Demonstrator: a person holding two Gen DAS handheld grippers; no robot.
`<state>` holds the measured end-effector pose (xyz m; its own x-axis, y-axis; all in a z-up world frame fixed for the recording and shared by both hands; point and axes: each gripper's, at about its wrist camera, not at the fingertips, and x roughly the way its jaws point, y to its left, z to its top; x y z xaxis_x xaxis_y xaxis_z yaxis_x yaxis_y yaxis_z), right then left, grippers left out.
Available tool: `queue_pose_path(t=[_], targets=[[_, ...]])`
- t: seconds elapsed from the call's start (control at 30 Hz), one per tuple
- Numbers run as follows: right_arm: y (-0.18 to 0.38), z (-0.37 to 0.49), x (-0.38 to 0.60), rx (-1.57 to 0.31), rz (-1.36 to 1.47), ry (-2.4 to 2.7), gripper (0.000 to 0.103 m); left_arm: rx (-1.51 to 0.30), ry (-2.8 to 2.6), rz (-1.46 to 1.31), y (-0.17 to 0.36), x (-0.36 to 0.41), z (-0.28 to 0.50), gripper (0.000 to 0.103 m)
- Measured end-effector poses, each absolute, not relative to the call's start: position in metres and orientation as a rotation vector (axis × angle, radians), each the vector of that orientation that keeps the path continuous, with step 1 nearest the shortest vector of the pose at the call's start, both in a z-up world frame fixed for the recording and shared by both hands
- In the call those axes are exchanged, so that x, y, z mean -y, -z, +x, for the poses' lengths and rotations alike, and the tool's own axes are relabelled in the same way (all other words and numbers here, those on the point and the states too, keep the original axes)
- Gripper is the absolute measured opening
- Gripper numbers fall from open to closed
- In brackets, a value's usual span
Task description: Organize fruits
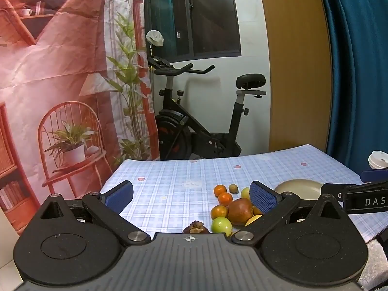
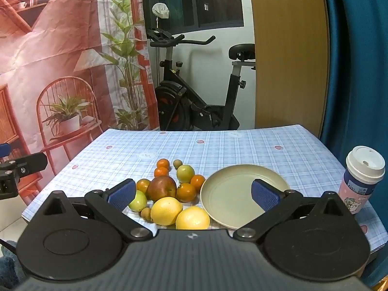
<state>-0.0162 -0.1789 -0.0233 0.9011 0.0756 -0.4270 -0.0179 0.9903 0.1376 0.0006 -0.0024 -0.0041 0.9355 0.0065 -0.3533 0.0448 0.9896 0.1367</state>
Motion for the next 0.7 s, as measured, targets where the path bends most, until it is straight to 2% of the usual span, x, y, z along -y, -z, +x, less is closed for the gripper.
queue_pose_path(t=[0.7], targets=[[0.0140,-0.0181,0.1765,-0.421,0.125,-0.044,0.103,-0.350,0.024,0.137,0.0001,0.0002,-0.0028,0.103]])
